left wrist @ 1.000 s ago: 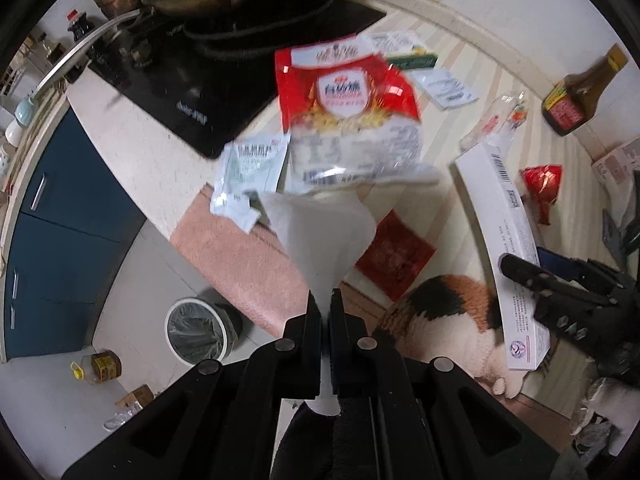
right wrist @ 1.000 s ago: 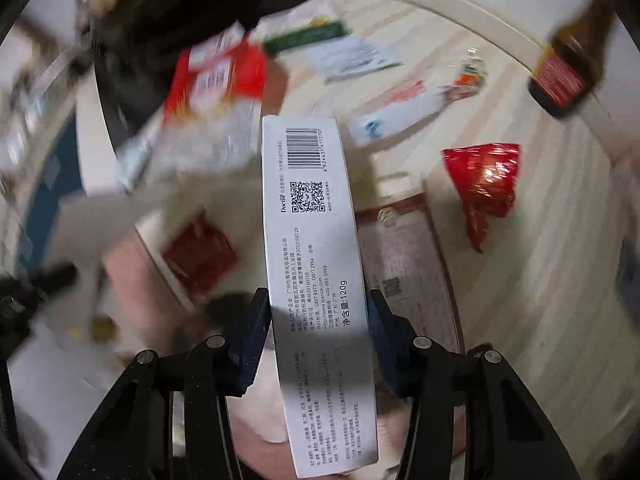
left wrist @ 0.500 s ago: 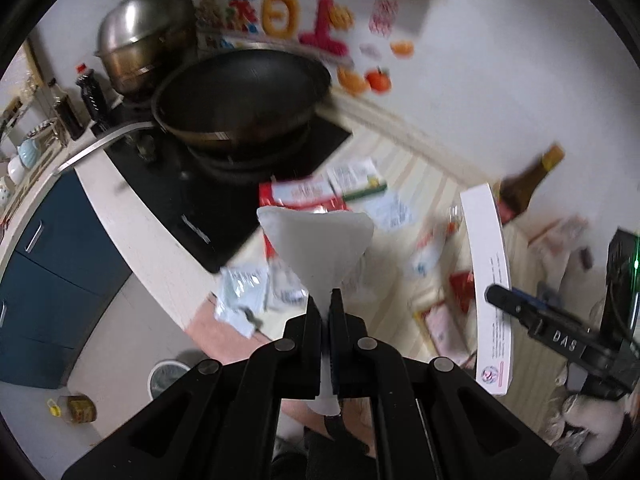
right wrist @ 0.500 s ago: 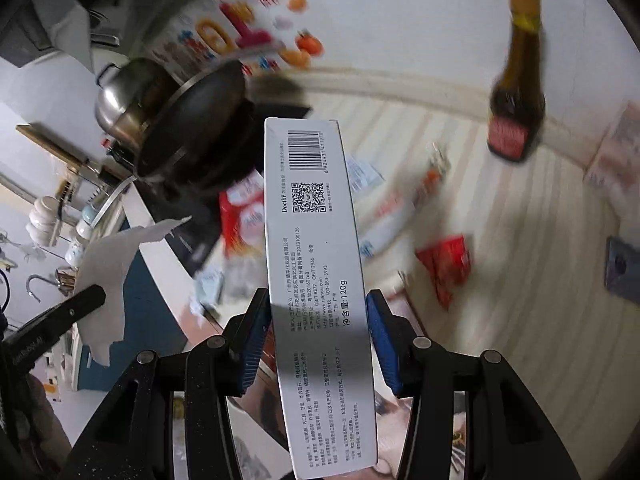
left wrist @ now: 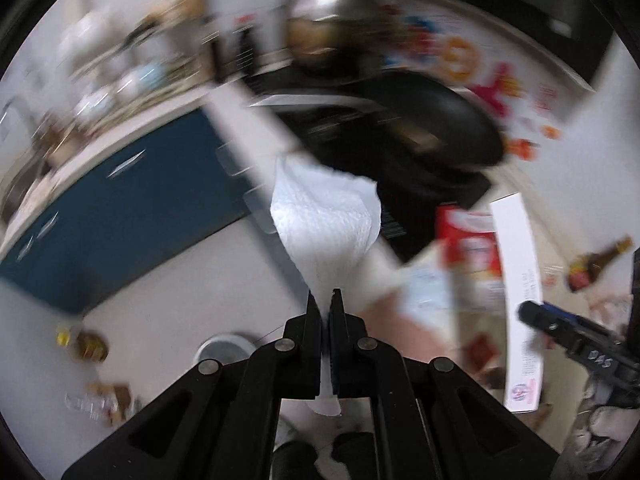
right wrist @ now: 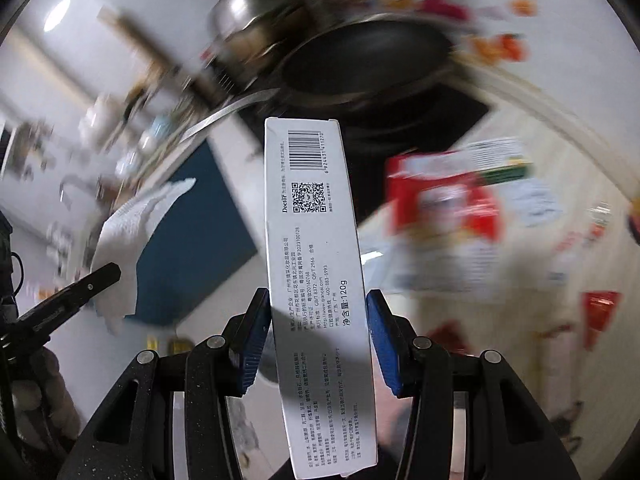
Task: Collect trash
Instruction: 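Carry the tissue and toothpaste box over the grey floor bin with both tools, then open both tools to drop the tissue and box into the bin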
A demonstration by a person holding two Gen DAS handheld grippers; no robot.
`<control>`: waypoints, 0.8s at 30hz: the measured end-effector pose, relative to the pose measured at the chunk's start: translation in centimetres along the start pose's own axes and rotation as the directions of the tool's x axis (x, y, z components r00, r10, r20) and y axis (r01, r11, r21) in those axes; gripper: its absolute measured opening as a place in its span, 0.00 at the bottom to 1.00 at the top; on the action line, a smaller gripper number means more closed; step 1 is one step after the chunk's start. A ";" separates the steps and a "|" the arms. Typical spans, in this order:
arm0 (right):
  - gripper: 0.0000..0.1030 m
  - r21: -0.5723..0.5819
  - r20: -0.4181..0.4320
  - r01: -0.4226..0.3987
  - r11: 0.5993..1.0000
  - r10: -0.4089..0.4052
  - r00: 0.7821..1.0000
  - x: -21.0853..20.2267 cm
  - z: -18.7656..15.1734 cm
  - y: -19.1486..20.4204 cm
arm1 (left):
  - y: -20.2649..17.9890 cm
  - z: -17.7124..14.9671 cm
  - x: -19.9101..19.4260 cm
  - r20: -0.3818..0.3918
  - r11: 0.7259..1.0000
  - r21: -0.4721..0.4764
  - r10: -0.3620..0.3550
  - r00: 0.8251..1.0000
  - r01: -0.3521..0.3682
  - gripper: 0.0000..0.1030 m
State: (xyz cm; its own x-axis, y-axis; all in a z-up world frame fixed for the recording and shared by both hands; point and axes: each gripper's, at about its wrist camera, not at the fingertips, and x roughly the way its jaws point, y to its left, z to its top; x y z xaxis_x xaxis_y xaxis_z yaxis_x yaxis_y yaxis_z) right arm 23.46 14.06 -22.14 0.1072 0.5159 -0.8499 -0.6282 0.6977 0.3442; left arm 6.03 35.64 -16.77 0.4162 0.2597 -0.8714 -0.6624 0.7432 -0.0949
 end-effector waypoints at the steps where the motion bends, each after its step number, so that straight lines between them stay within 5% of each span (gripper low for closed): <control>1: 0.49 -0.032 -0.033 -0.008 0.999 0.007 0.999 2.2 -0.1 2.3 | 2.9 -1.0 0.7 -0.019 0.999 -0.042 0.016 1.000 -0.017 0.01; 6: 0.49 -0.151 -0.190 -0.056 0.987 0.026 0.981 13.5 -3.4 11.8 | 15.8 -7.9 6.7 -0.150 0.967 -0.237 0.056 0.987 -0.091 0.01; 12: 0.49 -0.247 -0.377 -0.095 0.965 -0.005 0.926 32.2 -11.1 18.5 | 28.7 -17.6 20.3 -0.332 0.907 -0.393 0.012 0.943 -0.150 0.01; 16: 0.49 -0.252 -0.497 -0.079 0.965 -0.059 0.866 46.2 -18.1 18.0 | 33.6 -25.5 32.1 -0.440 0.873 -0.474 -0.124 0.890 -0.112 0.01; 19: 0.49 -0.235 -0.600 -0.050 0.971 -0.104 0.793 56.1 -23.3 15.9 | 36.2 -30.7 40.2 -0.504 0.852 -0.514 -0.206 0.839 -0.100 0.01; 24: 0.49 -0.269 -0.696 -0.031 0.963 -0.172 0.697 68.0 -29.6 13.7 | 38.4 -37.0 49.6 -0.581 0.846 -0.521 -0.256 0.773 -0.111 0.02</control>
State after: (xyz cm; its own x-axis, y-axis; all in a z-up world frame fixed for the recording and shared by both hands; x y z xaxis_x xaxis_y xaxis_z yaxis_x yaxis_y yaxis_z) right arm -0.65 43.99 -87.02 -0.3534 -0.1065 -0.9294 -0.8156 0.5217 0.2504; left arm -21.83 54.24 -81.43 0.1293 -0.3476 -0.9287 -0.9315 0.2787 -0.2340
